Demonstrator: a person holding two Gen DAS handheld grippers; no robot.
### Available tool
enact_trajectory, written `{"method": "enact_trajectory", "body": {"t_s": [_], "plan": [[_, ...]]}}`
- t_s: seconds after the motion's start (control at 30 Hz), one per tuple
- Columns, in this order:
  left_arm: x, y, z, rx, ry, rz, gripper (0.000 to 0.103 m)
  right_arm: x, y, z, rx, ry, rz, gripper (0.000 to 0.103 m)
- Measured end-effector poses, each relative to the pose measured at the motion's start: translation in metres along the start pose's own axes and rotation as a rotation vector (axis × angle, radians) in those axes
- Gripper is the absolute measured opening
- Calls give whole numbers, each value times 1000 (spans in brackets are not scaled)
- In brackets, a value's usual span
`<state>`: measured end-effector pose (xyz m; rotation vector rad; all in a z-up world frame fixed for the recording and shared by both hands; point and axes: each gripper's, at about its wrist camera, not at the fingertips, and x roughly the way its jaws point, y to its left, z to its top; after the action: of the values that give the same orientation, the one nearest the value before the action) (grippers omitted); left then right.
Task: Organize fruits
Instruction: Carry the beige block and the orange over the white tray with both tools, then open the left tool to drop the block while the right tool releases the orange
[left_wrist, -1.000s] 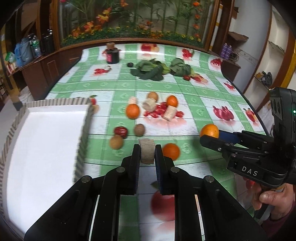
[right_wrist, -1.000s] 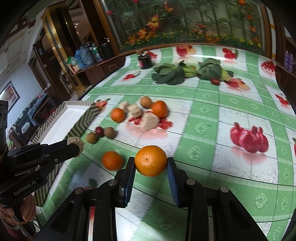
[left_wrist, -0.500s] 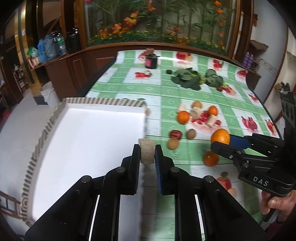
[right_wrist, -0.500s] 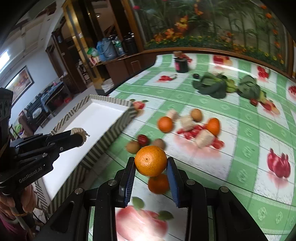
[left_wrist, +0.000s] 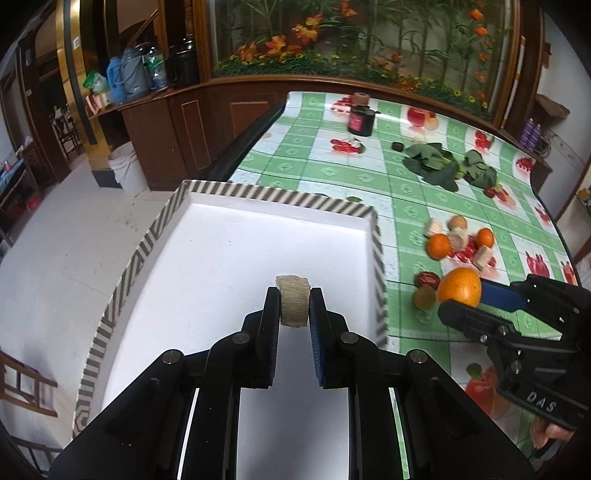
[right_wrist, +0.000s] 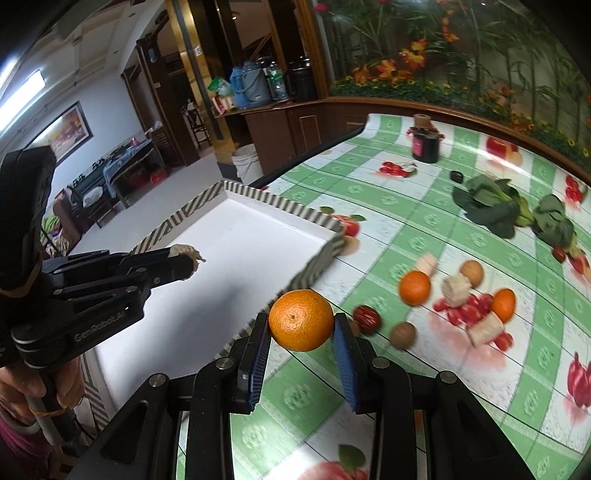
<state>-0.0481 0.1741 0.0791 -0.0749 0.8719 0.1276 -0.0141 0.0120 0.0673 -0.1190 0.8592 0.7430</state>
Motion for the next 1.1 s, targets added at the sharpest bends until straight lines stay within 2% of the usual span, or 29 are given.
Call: {"method": "enact_trajectory", "body": {"t_s": [0.33,0.53,0.93,1.1], "plan": [[31,27,12,-77,60,-2,15,36,17,23,-45,36,27,33],[45,34,13,-89,86,18,15,59,24,37,-63,61,45,33],[62,48,9,-125,133,47,15,100,34,43,-105,150,59,33],[65,57,6,-180,146,-30,17,104,34,42,-116,146,55,33]]}}
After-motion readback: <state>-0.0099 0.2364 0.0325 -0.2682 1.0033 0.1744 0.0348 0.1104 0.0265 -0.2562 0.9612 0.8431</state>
